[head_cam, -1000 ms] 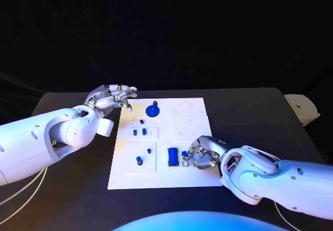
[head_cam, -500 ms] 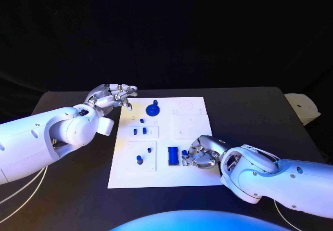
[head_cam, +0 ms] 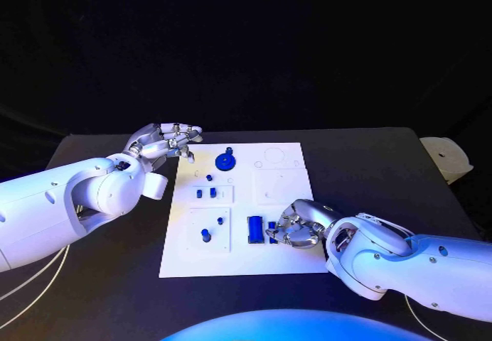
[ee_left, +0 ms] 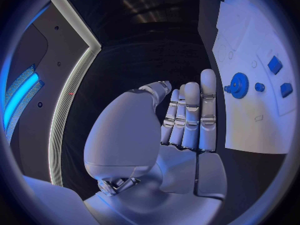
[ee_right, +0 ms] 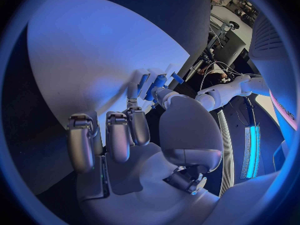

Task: Assemble the parts on the task board

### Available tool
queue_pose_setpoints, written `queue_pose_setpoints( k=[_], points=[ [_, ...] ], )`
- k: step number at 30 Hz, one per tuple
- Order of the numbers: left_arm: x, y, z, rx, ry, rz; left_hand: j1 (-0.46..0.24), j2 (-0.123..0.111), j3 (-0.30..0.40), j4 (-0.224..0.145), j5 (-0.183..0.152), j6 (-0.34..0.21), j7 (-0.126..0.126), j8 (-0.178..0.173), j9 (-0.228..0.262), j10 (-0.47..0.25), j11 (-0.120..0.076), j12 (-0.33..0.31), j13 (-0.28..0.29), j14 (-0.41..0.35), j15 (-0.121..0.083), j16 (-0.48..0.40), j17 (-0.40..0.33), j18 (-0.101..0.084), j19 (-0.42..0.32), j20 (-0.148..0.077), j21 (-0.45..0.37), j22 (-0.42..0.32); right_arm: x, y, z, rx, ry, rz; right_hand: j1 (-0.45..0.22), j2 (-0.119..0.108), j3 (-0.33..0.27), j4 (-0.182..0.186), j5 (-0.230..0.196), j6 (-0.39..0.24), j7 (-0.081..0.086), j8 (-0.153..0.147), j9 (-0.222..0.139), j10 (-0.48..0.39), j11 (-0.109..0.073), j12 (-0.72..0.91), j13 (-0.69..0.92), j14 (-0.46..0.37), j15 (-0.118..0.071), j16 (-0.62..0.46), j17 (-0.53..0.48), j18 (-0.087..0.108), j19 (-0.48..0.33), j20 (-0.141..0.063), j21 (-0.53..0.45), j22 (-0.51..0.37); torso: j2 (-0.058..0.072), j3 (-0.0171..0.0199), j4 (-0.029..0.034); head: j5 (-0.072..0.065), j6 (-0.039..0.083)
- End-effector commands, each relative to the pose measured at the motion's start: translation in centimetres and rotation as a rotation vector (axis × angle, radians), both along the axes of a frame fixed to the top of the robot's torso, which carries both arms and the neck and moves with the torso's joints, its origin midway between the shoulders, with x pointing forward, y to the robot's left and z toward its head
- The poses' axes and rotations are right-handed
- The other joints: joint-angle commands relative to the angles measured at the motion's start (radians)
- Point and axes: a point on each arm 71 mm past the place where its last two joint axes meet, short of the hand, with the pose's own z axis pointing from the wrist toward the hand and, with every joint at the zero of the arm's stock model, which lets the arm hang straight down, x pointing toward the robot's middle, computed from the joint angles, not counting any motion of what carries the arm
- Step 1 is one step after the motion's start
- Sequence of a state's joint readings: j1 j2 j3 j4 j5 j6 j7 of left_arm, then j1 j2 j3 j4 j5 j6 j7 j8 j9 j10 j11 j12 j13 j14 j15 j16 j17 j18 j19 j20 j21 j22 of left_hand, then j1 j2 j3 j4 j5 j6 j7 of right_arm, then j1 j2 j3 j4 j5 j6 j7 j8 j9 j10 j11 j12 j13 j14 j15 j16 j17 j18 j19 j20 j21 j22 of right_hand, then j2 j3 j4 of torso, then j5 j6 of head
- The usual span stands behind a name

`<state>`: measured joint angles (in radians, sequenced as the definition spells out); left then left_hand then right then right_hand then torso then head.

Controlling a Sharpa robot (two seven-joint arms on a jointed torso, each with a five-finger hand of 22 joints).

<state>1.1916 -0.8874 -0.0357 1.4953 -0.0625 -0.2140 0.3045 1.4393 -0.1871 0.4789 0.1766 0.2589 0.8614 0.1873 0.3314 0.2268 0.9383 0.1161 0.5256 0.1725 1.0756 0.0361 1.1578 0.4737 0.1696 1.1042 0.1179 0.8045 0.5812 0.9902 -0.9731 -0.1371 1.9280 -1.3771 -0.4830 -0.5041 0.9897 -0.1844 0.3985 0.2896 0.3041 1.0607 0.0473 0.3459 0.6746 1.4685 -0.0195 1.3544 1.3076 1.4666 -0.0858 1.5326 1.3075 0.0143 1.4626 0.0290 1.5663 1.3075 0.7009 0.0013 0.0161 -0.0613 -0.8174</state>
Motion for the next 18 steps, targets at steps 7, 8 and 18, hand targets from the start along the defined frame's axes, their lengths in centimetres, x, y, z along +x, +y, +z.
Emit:
queue_pose_setpoints(
  k=[7,8,18],
  points=[
    [-0.1,-0.2,0.1,-0.011,-0.002,-0.013,-0.005,0.002,0.008,0.000,0.001,-0.007,0.001,0.004,0.001,-0.009,0.001,0.007,0.001,-0.006,0.003,-0.001,-0.001,0.015,0.004,0.005,-0.007,-0.001,-0.1,-0.4,0.2,-0.005,-0.033,0.020,0.043,0.008,-0.017,-0.012,-0.005,0.002,0.006,-0.006,0.000,0.027,-0.001,-0.001,0.140,0.085,0.003,0.002,0.163,-0.014,0.108,-0.003,0.004,0.263,-0.001,-0.0005,-0.0004,0.000,0.000],
    [-0.1,-0.1,0.1,-0.011,-0.002,-0.013,-0.005,0.002,0.008,0.000,0.001,-0.007,0.001,0.004,0.001,-0.009,0.001,0.007,0.001,-0.006,0.003,-0.001,-0.001,0.015,0.004,0.005,-0.007,-0.001,-0.1,-0.6,0.3,0.002,-0.041,0.017,0.049,0.008,-0.019,-0.013,-0.006,0.000,0.006,-0.008,-0.001,0.026,-0.001,-0.005,0.139,0.085,0.003,0.002,0.163,-0.014,0.108,-0.003,0.004,0.263,-0.001,-0.0005,-0.0006,0.001,0.001],
    [0.3,0.2,0.2,-0.039,-0.025,0.008,-0.033,-0.006,-0.001,0.012,-0.003,-0.014,0.002,0.005,0.001,-0.014,0.003,0.011,0.001,-0.009,0.006,0.000,-0.003,0.014,0.003,0.008,-0.013,-0.005,3.1,-3.0,2.6,0.235,-0.209,0.000,0.156,-0.011,-0.065,-0.023,-0.043,-0.090,0.049,-0.075,-0.025,-0.031,0.035,-0.120,0.077,0.069,0.033,-0.029,0.093,0.010,0.066,0.021,-0.113,0.229,-0.014,-0.0060,-0.0079,-0.002,0.025]
  ],
)
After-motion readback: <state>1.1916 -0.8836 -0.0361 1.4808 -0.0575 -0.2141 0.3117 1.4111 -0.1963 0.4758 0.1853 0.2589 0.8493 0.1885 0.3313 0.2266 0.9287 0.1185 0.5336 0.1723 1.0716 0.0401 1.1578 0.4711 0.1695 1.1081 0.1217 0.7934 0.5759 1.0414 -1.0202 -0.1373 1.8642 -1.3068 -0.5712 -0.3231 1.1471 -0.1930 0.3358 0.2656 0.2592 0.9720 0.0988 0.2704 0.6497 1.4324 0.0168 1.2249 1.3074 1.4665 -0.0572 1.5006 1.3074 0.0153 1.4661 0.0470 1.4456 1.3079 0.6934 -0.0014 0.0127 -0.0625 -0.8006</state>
